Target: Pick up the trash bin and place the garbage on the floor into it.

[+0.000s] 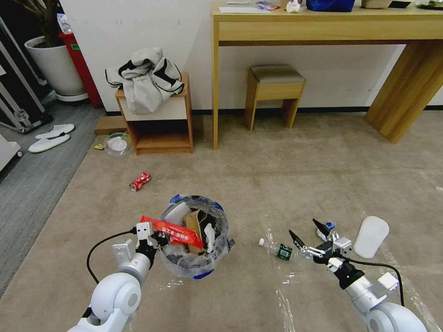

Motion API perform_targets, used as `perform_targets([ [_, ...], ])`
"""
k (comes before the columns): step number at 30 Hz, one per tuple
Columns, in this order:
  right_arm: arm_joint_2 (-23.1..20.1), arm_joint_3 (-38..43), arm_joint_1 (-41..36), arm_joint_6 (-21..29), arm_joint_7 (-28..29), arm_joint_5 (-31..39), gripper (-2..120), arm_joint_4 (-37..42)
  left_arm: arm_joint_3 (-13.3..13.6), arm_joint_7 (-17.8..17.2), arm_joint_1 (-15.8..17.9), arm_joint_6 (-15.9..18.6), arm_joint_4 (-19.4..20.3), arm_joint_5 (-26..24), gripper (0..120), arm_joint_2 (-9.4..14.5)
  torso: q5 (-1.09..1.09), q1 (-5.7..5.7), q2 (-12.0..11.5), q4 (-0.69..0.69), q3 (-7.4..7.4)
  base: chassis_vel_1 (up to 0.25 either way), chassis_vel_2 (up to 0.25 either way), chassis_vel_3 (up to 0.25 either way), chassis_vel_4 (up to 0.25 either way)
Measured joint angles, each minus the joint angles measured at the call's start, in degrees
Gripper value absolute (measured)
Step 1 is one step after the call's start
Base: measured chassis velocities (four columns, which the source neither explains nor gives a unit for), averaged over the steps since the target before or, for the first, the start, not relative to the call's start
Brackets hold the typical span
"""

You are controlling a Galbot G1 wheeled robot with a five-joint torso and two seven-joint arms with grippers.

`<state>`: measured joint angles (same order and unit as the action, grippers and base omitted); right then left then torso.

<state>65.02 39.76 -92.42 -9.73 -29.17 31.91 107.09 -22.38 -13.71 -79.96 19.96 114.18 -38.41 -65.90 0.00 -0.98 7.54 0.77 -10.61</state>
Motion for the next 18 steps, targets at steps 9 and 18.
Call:
perform_targets([
  [9, -0.6, 0.1, 0.0, -0.1, 0.0, 0.0, 100, 0.1, 0.1, 0.2, -0.3, 0.8, 0.4, 1.7, 1, -0.1, 0.0, 0.01, -0.1, -0.01, 0.03, 0.0, 0.0, 0.0, 0.0],
  [18, -0.8, 0.1, -0.2, -0.3, -0.3, 0.0, 100, 0.1, 0.2, 0.2, -0.3, 1.0, 0.4, 2.0, 1, -0.2, 0.0, 0.03, -0.1, -0.01, 0.05, -0.008, -0.009, -0.009, -0.013],
])
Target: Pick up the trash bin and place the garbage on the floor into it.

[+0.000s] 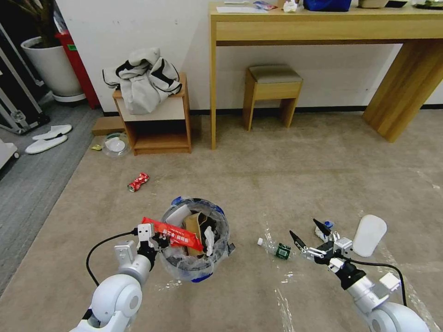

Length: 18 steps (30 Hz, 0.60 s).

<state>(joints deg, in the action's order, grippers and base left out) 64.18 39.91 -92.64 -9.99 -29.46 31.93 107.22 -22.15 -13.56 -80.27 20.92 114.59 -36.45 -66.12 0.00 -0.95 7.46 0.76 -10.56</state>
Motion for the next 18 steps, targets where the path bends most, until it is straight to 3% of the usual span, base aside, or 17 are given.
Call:
perform_targets([
  [7, -0.4, 0.0, 0.2, -0.1, 0.2, 0.0, 100, 0.0, -0.1, -0.4, 0.5, 0.0, -0.1, -0.9, 1, 0.0, 0.0, 0.01, 0.0, 0.04, 0.01, -0.052, -0.05, -0.046, -0.072],
  [11, -1.5, -0.4, 0.8, 0.0, 1.2, -0.1, 100, -0.5, -0.4, -1.2, 0.9, -0.3, -0.4, -1.6, 1, 0.1, 0.0, 0.01, 0.0, -0.02, 0.02, 0.0, 0.0, 0.0, 0.0],
  [18, -6.9, -3.8, 5.0, 1.7, 5.2, -0.1, 100, -4.0, -1.3, -1.4, 1.9, -0.4, -1.4, -2.5, 1, 1.2, 0.0, 0.02, 0.0, 0.01, 0.02, 0.0, 0.0, 0.0, 0.0],
])
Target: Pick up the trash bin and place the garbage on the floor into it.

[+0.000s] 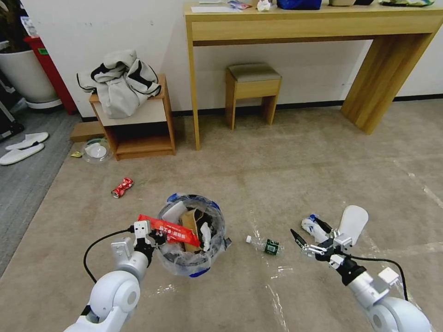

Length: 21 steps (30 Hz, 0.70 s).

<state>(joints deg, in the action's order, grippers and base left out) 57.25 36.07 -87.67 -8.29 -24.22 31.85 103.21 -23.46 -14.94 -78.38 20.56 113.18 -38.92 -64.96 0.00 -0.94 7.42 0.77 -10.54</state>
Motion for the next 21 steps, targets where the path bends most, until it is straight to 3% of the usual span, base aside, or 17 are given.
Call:
perform_targets([
  [5, -3.0, -3.3, 4.4, 1.7, 1.6, 1.5, 100, -4.6, -0.5, 0.0, 0.9, -0.1, -1.0, -0.2, 1, 0.1, 0.0, 0.0, 0.0, -0.01, 0.0, 0.0, 0.0, 0.0, 0.0],
  [13, -7.9, -12.7, 15.0, 5.3, 3.4, 6.3, 100, -18.4, -1.4, 0.1, 3.5, -0.1, -3.1, -0.4, 1, 0.3, -0.01, 0.0, 0.0, -0.01, 0.0, 0.0, 0.0, 0.0, 0.0],
  [21, -8.6, -19.5, 21.1, 6.8, 4.5, 7.4, 100, -23.3, -1.7, 0.3, 5.0, -0.1, -5.4, 0.0, 1, 0.2, 0.01, 0.0, 0.0, 0.0, 0.0, 0.0, 0.0, 0.0, 0.0],
])
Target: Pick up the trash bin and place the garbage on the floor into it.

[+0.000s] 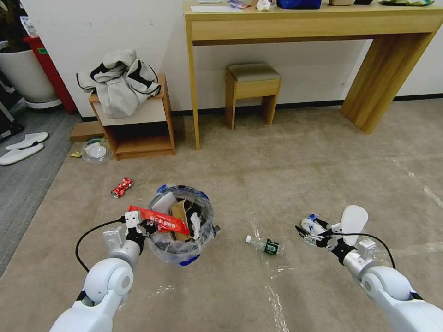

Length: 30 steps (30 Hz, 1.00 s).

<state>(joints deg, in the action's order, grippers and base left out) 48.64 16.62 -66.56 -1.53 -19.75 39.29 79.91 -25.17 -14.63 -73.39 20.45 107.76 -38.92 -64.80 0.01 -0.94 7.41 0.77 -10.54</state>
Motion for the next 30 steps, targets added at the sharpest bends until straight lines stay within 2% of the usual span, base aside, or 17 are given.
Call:
perform_targets([
  [10, 1.0, -10.2, 9.5, 2.6, -1.2, -2.0, 100, -6.2, 0.0, 0.0, 2.5, -0.1, -2.1, 0.2, 1, -0.7, 0.0, 0.0, 0.0, 0.0, 0.0, 0.0, 0.0, 0.0, 0.0],
  [30, -2.8, -18.5, 14.6, 12.0, -4.6, 0.7, 100, -6.4, -0.5, 1.3, 0.0, -0.6, -0.7, 1.1, 1, -1.4, -0.01, 0.01, 0.0, -0.01, 0.01, 0.0, 0.0, 0.0, 0.0],
])
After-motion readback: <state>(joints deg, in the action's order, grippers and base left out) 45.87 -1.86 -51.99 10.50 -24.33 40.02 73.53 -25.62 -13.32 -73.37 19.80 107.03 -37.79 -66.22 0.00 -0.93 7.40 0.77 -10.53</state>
